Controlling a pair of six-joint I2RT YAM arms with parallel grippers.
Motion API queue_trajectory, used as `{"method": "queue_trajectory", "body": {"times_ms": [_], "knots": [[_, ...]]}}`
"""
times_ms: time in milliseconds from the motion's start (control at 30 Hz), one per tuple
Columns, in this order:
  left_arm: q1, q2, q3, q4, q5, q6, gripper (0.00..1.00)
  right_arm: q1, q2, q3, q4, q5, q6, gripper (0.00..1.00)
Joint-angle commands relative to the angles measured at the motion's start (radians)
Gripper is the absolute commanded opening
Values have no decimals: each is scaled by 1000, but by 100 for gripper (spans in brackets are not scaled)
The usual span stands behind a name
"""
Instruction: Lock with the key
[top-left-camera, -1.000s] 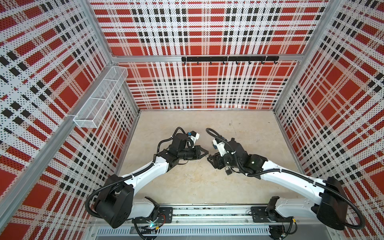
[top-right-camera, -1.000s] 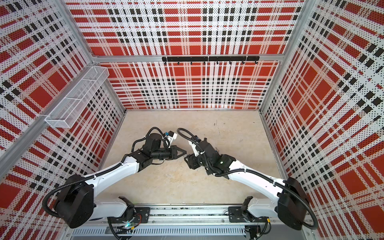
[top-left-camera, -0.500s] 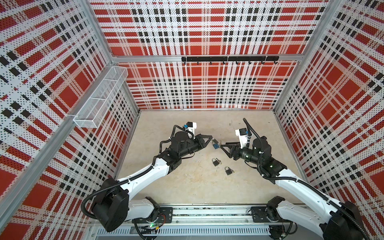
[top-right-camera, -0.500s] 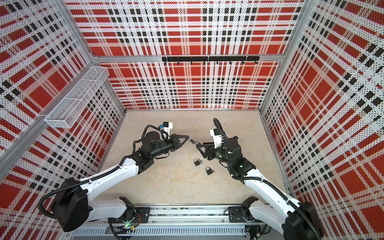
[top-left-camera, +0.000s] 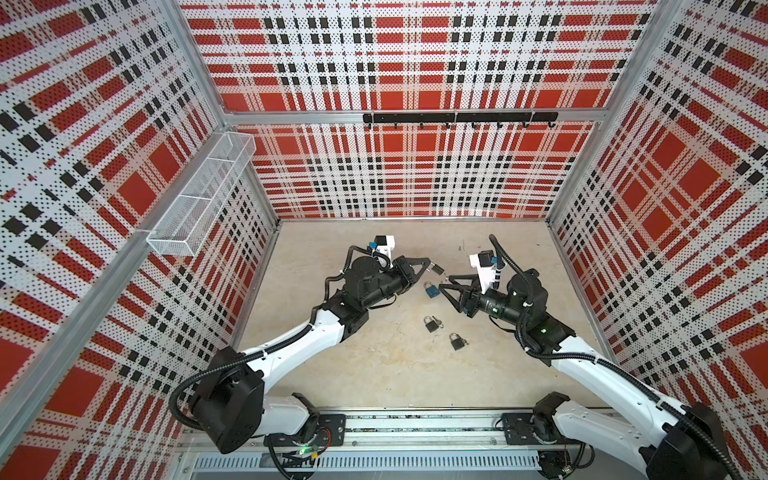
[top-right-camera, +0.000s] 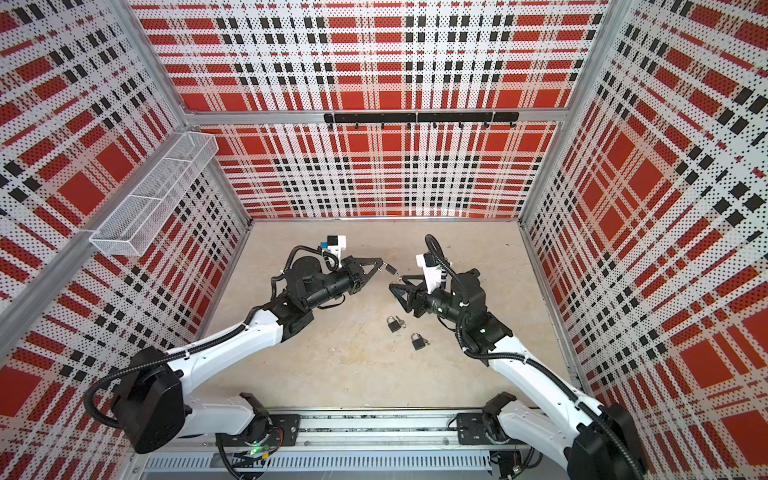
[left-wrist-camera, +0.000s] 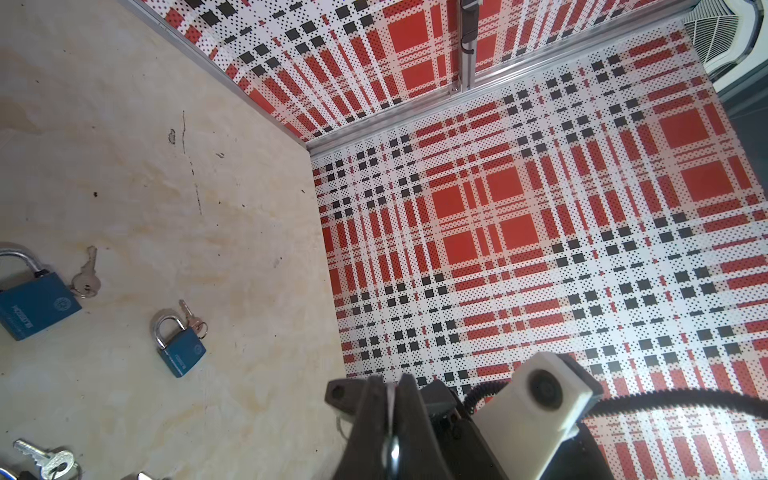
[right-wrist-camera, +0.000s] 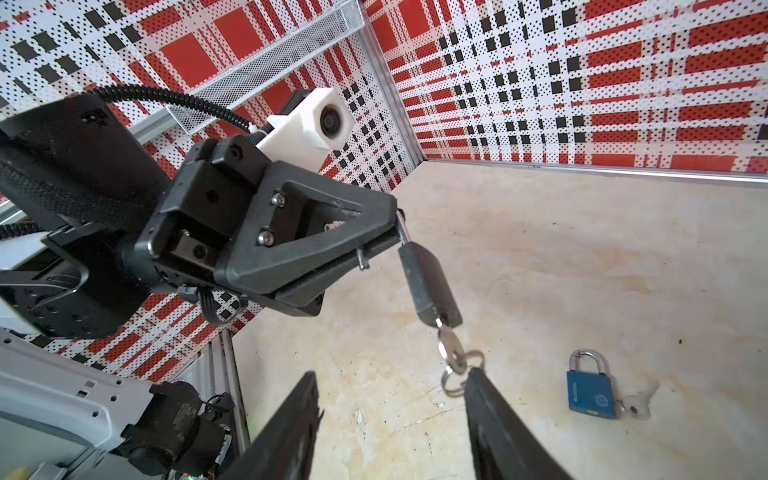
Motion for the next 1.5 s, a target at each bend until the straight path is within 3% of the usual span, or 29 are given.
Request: {"method": "queue_trajectory", "body": {"times_ms": [0,367,1033,1467], "knots": [[-6,-4,24,58,6,-35,0,-6,-43,29,3,38,-58,59],[-5,42,35,44,79,-100,0,-6,-7,48,-17,76,-140,58],[-7,39,36,42,120,-134,0,-6,81,79,4,64,-173,33],[-15,61,24,90,122,-163,0,-7,98,88,1,54,-173,30]]}}
